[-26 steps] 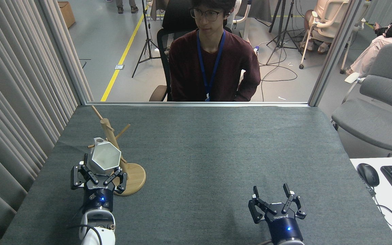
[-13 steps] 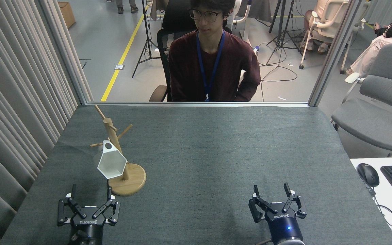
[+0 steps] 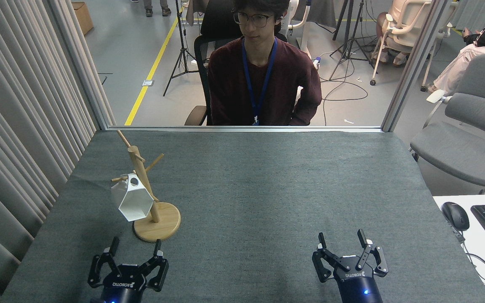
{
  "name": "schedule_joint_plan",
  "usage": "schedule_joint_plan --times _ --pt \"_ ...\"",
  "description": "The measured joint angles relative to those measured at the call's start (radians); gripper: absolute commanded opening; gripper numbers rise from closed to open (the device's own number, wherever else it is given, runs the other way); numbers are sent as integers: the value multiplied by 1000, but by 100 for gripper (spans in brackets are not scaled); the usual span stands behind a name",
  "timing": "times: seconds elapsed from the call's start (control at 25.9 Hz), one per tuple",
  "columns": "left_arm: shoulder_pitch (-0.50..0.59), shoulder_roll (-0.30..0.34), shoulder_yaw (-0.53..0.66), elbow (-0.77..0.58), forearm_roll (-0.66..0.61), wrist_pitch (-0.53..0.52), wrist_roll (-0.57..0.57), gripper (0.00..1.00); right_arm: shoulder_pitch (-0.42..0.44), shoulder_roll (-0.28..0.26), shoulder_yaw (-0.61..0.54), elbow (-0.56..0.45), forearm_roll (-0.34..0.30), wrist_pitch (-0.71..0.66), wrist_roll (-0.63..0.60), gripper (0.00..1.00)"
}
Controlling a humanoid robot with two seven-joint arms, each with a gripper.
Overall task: Hang cup on storage rack
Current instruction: 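Open the left gripper and pull it back from the hanging cup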
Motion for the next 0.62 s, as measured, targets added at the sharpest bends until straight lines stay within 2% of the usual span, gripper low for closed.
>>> schedule_joint_plan --times 0.19,0.62 --pt "3 1 -64 -5 10 41 -2 100 13 6 -52 -13 -6 -1 1 99" --pt "6 2 -80 -20 12 42 -2 100 16 0 -76 -15 -9 -23 0 99"
